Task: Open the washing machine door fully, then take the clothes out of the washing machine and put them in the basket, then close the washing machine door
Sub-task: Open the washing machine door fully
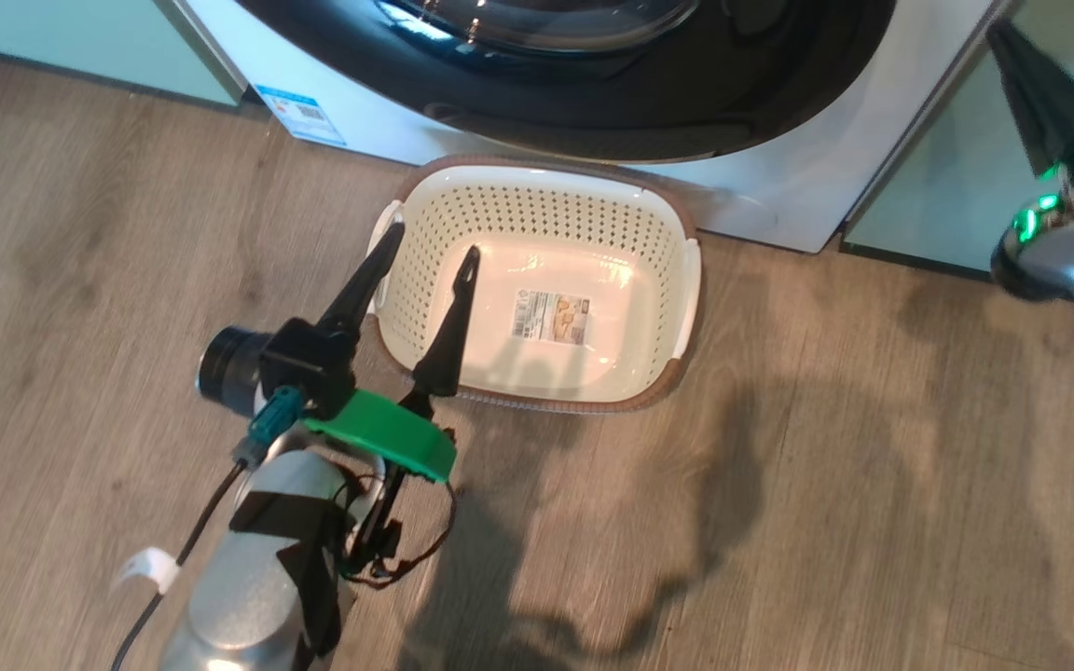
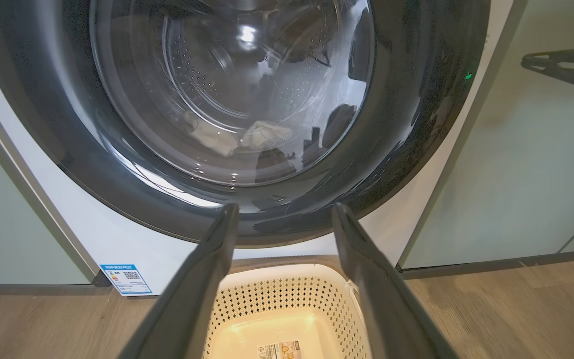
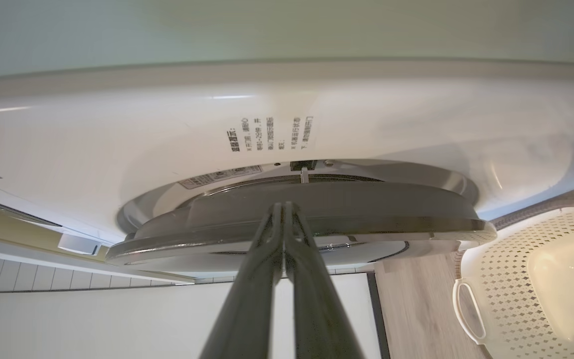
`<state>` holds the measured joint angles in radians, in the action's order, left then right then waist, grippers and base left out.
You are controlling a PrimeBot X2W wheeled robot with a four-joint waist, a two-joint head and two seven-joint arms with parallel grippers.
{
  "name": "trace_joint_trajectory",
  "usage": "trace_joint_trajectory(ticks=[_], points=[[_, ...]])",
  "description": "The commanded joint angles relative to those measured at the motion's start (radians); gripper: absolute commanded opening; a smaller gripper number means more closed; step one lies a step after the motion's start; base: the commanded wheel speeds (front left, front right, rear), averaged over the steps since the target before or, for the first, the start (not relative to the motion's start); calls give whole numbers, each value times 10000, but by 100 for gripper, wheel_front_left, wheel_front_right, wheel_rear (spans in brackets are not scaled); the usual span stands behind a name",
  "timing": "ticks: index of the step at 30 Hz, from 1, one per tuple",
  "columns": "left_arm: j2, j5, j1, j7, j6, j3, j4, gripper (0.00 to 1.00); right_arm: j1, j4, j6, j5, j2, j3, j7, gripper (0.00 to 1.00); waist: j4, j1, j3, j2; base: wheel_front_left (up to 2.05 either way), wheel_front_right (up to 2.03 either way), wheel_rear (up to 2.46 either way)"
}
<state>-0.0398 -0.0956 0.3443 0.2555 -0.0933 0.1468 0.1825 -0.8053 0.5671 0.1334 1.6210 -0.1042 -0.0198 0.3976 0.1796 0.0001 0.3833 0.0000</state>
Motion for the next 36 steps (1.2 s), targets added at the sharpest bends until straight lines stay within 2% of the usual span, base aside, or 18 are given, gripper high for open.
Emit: trace_joint_trajectory(ticks=[1, 16, 36], points=[[-108, -117, 331, 63, 77, -171, -326, 100, -633, -165, -27, 83, 3, -233, 237, 0, 81, -1, 113, 0, 0, 0, 0], [-105, -505, 584, 63, 270, 428, -298, 100, -2786, 1107, -27, -196, 164, -658, 535, 0, 501, -1, 409, 0, 0, 0, 0], [-105, -719, 753, 63, 458, 715, -339, 100, -3787, 1936, -27, -491, 318, -1055, 666, 0, 758, -1, 666, 0, 0, 0, 0]])
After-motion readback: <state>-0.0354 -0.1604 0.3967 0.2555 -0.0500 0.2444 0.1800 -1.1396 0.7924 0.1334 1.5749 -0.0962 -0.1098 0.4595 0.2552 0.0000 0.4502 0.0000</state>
